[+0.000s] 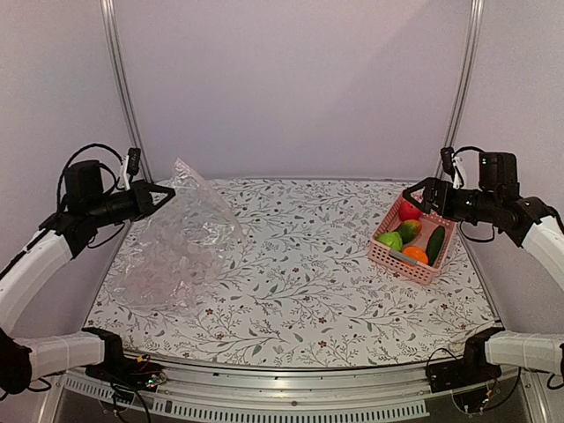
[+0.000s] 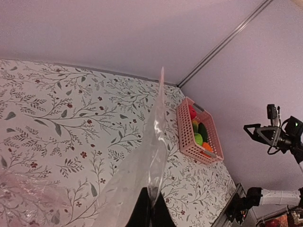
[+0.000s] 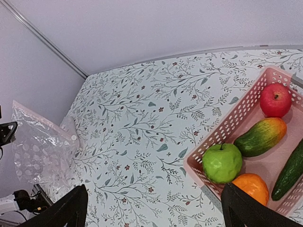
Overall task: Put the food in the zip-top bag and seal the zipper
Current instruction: Pick up the zipper food storage bag at the corner of the board, then pass from the left arm to the right
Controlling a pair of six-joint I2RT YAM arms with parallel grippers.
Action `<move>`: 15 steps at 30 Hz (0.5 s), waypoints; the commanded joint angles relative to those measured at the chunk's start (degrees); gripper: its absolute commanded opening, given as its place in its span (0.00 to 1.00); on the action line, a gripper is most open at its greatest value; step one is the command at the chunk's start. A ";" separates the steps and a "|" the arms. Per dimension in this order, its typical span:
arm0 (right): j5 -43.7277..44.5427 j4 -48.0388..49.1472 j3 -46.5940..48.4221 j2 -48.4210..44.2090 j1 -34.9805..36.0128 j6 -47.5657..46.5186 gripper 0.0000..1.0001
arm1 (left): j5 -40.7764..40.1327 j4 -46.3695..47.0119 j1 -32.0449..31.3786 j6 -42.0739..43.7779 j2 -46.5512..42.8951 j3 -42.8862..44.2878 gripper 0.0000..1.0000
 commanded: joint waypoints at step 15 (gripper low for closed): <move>-6.80 9.85 -1.06 10.73 24.53 -0.90 0.88 | 11.46 -2.94 -23.51 8.86 10.22 11.72 0.00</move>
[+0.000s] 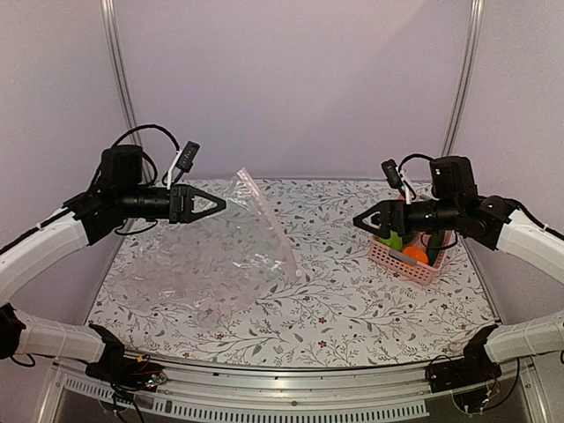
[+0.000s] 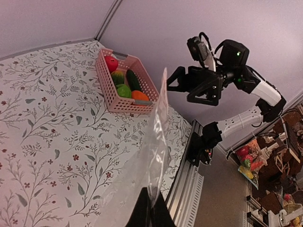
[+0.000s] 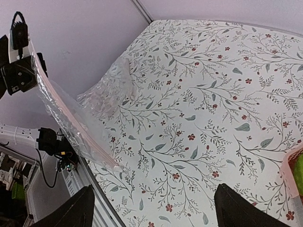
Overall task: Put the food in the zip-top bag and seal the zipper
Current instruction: Pass from the left arm to the right
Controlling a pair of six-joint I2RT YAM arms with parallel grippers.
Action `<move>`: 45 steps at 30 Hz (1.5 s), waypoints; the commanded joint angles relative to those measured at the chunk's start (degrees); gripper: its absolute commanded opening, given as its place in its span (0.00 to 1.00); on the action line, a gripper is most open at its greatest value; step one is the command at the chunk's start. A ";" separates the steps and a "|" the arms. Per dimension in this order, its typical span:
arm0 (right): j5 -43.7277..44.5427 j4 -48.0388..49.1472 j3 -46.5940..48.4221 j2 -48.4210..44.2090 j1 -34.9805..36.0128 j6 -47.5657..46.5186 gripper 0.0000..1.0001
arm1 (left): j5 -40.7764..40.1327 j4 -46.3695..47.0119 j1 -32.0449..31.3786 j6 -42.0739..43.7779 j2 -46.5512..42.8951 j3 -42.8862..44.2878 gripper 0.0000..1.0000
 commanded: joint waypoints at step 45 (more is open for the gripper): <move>-17.15 19.87 8.16 27.12 20.86 3.22 0.13 | 7.60 -4.84 -4.11 4.34 2.38 3.47 0.00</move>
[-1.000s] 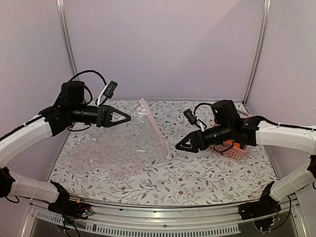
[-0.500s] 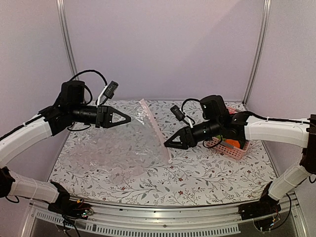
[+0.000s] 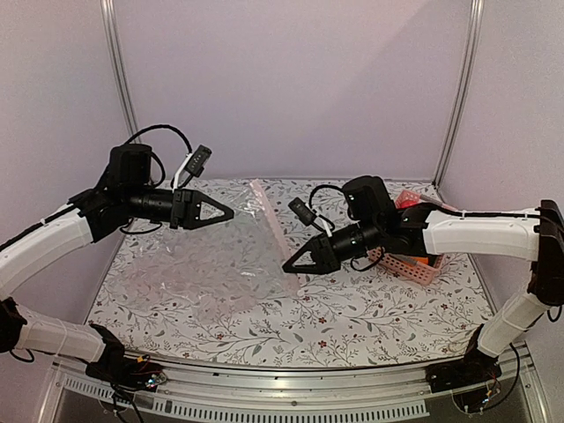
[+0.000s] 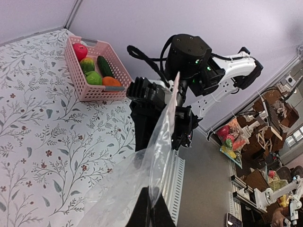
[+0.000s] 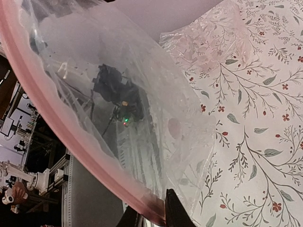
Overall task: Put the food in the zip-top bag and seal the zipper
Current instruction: Pass from the left arm to the right
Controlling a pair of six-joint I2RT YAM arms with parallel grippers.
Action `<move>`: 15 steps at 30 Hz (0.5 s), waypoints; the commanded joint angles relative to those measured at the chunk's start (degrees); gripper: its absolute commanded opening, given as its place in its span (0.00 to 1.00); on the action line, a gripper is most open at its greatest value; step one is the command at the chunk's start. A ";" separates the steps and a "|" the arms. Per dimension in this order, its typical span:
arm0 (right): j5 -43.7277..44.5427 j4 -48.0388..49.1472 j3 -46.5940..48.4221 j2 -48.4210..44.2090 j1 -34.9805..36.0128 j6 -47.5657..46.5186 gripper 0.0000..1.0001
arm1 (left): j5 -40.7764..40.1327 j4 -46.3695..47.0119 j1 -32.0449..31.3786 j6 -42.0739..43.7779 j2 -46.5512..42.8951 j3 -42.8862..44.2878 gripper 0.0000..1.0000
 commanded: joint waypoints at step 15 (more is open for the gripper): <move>31.77 2.03 -5.67 -11.17 0.76 15.52 0.00 | -47.64 -18.66 -9.02 10.02 0.01 4.07 0.87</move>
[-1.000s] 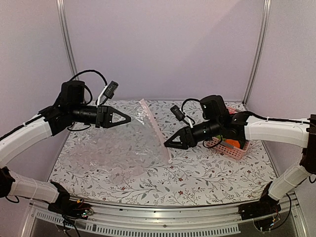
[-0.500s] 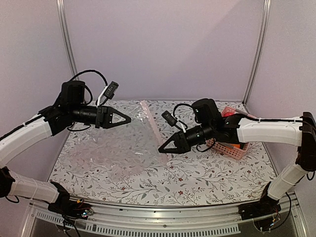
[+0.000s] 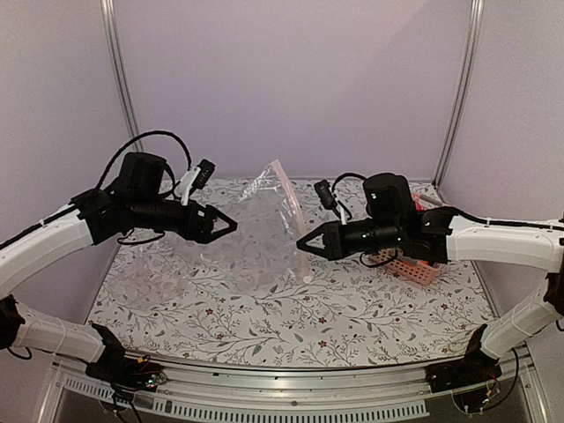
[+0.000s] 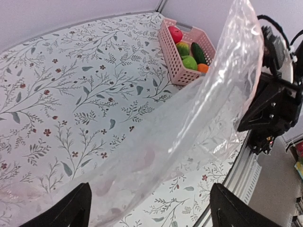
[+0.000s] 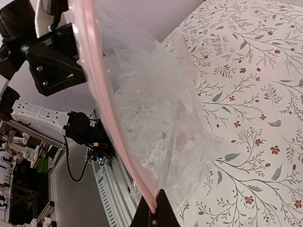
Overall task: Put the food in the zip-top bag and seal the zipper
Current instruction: Pass from the left arm to the right, then pass from the right arm to the left
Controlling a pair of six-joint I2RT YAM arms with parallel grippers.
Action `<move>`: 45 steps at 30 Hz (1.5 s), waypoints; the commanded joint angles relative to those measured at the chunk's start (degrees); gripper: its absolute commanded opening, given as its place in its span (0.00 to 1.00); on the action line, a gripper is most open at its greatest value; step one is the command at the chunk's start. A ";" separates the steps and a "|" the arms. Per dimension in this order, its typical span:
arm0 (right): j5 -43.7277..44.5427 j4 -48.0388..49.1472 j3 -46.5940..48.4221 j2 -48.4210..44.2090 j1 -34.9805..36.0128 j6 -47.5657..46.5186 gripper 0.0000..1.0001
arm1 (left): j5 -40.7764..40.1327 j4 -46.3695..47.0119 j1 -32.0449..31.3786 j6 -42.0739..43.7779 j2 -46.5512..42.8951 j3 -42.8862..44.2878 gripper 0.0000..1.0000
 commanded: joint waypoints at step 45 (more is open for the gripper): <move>26.54 -0.80 7.79 -3.10 0.28 38.98 0.00 | -63.11 27.41 -40.99 17.52 15.90 1.30 0.60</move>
